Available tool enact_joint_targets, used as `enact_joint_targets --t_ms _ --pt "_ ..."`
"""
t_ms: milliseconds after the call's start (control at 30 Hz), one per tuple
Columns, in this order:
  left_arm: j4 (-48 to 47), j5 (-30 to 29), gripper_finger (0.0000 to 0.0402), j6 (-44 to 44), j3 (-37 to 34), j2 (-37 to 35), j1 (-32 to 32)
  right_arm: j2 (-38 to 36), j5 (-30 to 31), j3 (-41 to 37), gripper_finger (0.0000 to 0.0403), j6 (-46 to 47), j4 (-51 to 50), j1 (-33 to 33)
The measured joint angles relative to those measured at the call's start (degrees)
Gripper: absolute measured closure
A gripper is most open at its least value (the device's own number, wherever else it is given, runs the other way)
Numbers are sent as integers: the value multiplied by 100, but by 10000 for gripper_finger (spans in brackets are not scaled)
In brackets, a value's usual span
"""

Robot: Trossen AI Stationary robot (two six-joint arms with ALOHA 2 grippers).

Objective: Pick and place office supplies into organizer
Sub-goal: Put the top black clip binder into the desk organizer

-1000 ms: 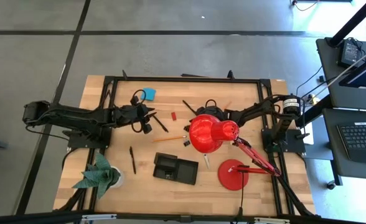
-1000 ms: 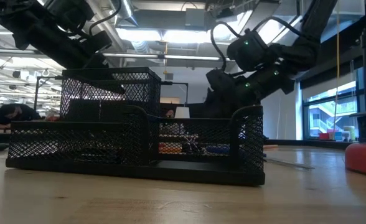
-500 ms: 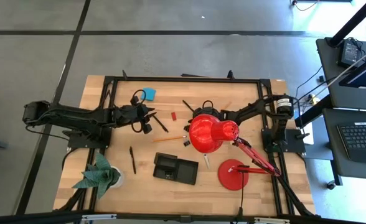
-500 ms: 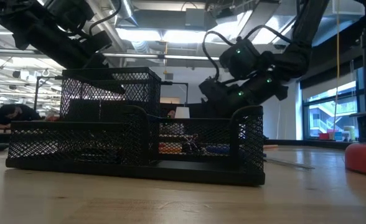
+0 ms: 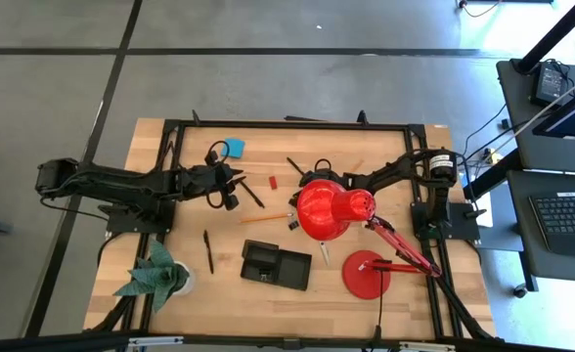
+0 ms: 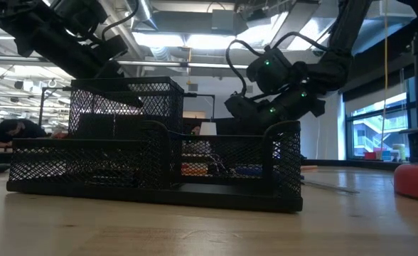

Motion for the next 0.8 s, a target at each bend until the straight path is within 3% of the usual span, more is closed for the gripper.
enact_joint_targets --t_ms 800 --pt "-2 0 325 2 0 0 2 0 -34 0 295 -63 1 -4"
